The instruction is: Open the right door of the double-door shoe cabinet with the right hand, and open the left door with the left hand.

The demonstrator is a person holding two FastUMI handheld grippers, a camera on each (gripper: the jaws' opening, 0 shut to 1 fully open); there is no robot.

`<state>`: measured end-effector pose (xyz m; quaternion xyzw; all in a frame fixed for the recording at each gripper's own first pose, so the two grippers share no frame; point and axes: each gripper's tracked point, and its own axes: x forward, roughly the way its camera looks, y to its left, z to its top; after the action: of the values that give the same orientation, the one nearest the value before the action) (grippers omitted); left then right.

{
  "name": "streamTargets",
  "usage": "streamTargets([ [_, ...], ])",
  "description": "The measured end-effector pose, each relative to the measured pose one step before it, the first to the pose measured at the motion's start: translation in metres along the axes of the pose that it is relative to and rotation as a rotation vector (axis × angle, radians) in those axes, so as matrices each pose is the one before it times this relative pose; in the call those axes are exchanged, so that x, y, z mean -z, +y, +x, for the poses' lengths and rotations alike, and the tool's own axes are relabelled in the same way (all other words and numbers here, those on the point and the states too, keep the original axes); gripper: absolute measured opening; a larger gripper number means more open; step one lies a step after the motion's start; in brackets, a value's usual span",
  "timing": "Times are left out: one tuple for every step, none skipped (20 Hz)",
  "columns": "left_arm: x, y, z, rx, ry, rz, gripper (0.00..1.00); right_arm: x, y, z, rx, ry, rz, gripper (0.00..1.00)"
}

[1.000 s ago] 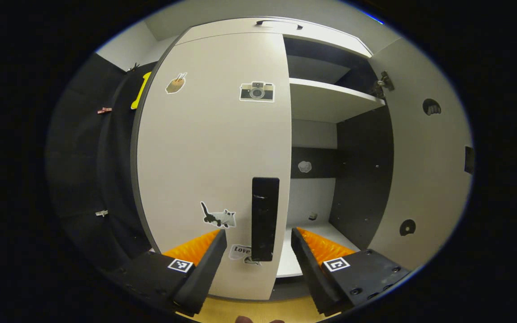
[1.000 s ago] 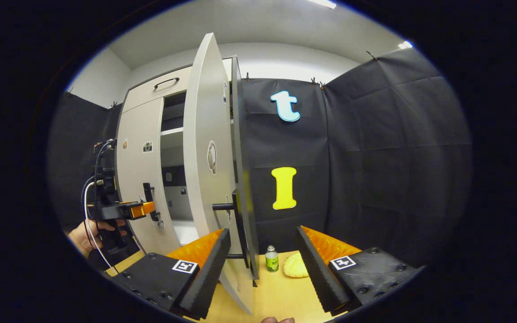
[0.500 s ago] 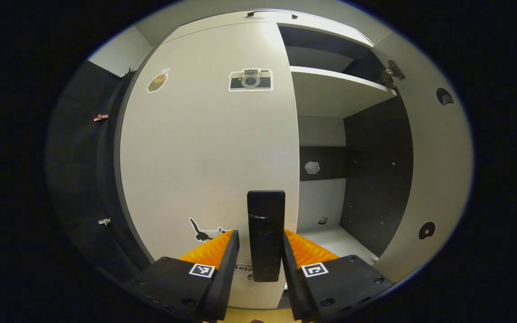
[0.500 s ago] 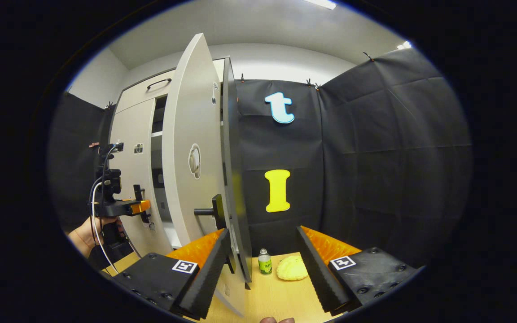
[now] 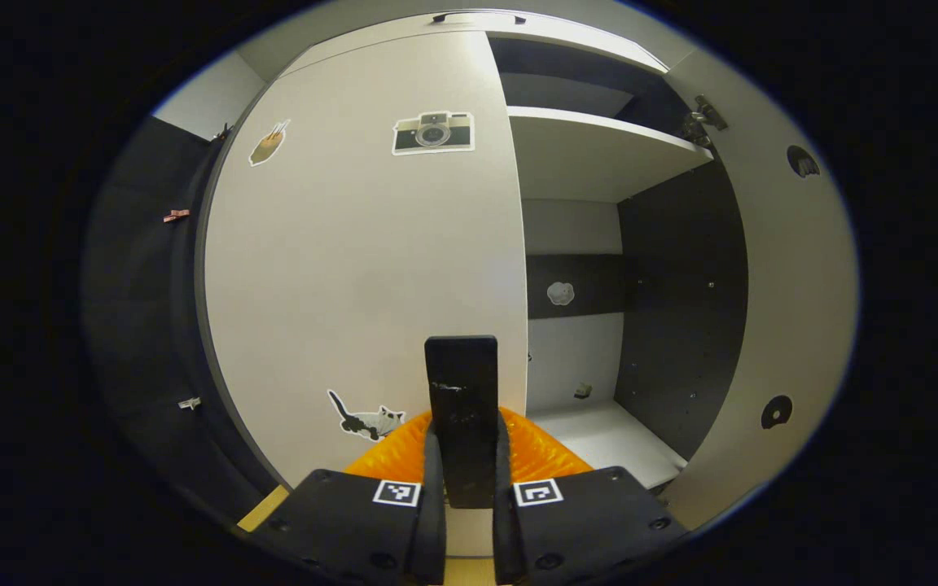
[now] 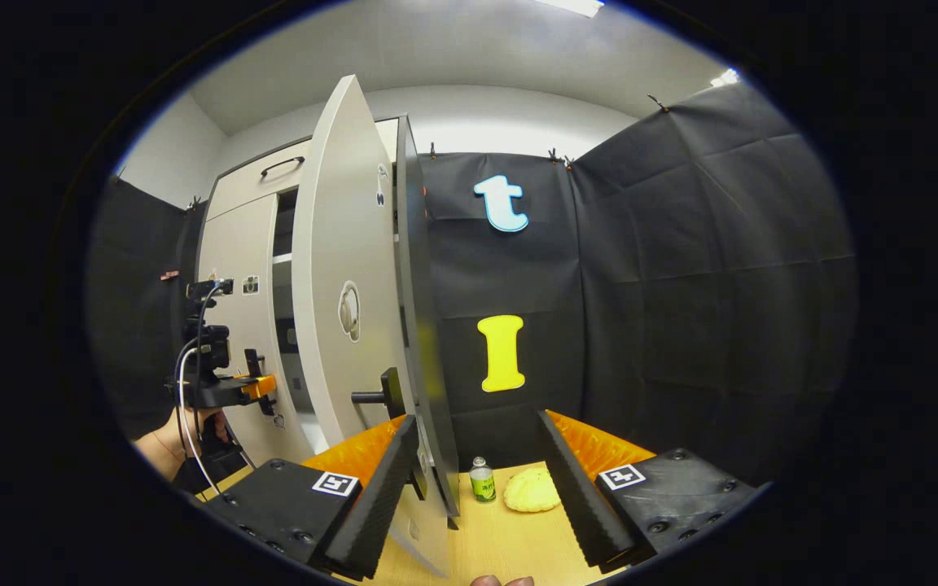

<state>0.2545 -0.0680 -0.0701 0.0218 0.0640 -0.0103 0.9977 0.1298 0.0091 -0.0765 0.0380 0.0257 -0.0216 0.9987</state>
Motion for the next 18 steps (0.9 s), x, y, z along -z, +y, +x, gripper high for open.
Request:
streamTargets([
  [-0.00090, -0.00051, -0.00071, 0.00162, 0.00063, -0.01299, 0.25, -0.00162, 0.00007, -0.00272, -0.00265, -0.00400, 0.00030, 0.91],
  [0.00064, 0.00085, -0.00331, -0.00052, 0.00097, -0.00535, 0.20, -0.00128, 0.00068, -0.00249, -0.00073, -0.00362, -0.00197, 0.91],
  [0.00021, 0.00109, -0.00386, 0.00474, 0.00187, 0.00126, 0.19, -0.00106, 0.00063, -0.00174, -0.00257, -0.00400, -0.00308, 0.91],
  [0.00084, 0.00048, -0.00565, 0.01144, -0.00207, -0.00196, 0.17, -0.00053, 0.00115, -0.00154, -0.00118, -0.00102, -0.00188, 0.91],
  [0.00050, 0.00082, -0.00909, 0.01822, -0.00082, -0.00658, 0.17, -0.00104, 0.00270, -0.00029, -0.00373, -0.00191, -0.00164, 0.91],
  [0.00179, 0.00356, -0.00812, 0.01721, 0.00054, -0.01079, 0.17, -0.00119, 0.00152, -0.00085, -0.00097, -0.00365, -0.00227, 0.91],
  [0.00111, 0.00364, -0.00921, 0.01566, 0.00357, -0.00716, 0.17, -0.00073, 0.00087, -0.00073, -0.00080, -0.00134, -0.00399, 0.91],
  [0.00108, 0.00434, -0.00689, 0.01098, 0.00223, -0.00343, 0.17, -0.00088, 0.00101, -0.00092, -0.00103, -0.00386, -0.00210, 0.91],
  [-0.00022, 0.00393, -0.00801, 0.00771, 0.00035, -0.00130, 0.17, -0.00171, 0.00203, -0.00010, -0.00093, -0.00408, -0.00193, 0.91],
  [0.00070, 0.00229, -0.00760, 0.00488, 0.00098, -0.00448, 0.17, -0.00068, 0.00191, -0.00123, -0.00153, -0.00199, -0.00096, 0.91],
  [0.00043, 0.00388, -0.00855, 0.00550, 0.00300, -0.00487, 0.17, -0.00083, 0.00286, -0.00102, -0.00264, -0.00262, -0.00163, 0.91],
  [0.00213, 0.00641, -0.00961, 0.00440, 0.00634, -0.01018, 0.17, 0.00009, 0.00204, -0.00080, -0.00182, -0.00064, -0.00211, 0.91],
  [0.00078, 0.00416, -0.00733, 0.00473, 0.00578, -0.00812, 0.17, -0.00166, 0.00224, -0.00003, -0.00174, -0.00354, -0.00288, 0.91],
  [0.00074, 0.00403, -0.00784, 0.00346, 0.00144, -0.00176, 0.17, -0.00087, 0.00198, -0.00057, 0.00061, -0.00320, -0.00339, 0.91],
  [0.00047, 0.00339, -0.00734, 0.00111, 0.00008, 0.00220, 0.17, 0.00205, 0.00044, 0.00288, -0.00163, -0.00396, -0.00300, 0.91],
  [0.00049, 0.00242, -0.00767, 0.00042, -0.00218, -0.00025, 0.17, -0.00127, 0.00196, -0.00182, 0.00005, -0.00334, -0.00341, 0.91],
  [0.00013, 0.00406, -0.00654, 0.00145, 0.00187, -0.00107, 0.17, -0.00119, 0.00175, -0.00153, -0.00016, -0.00443, -0.00293, 0.91],
  [0.00139, 0.00540, -0.00609, 0.00015, 0.00040, -0.00517, 0.16, -0.00113, 0.00165, -0.00177, 0.00063, -0.00442, -0.00334, 0.91],
])
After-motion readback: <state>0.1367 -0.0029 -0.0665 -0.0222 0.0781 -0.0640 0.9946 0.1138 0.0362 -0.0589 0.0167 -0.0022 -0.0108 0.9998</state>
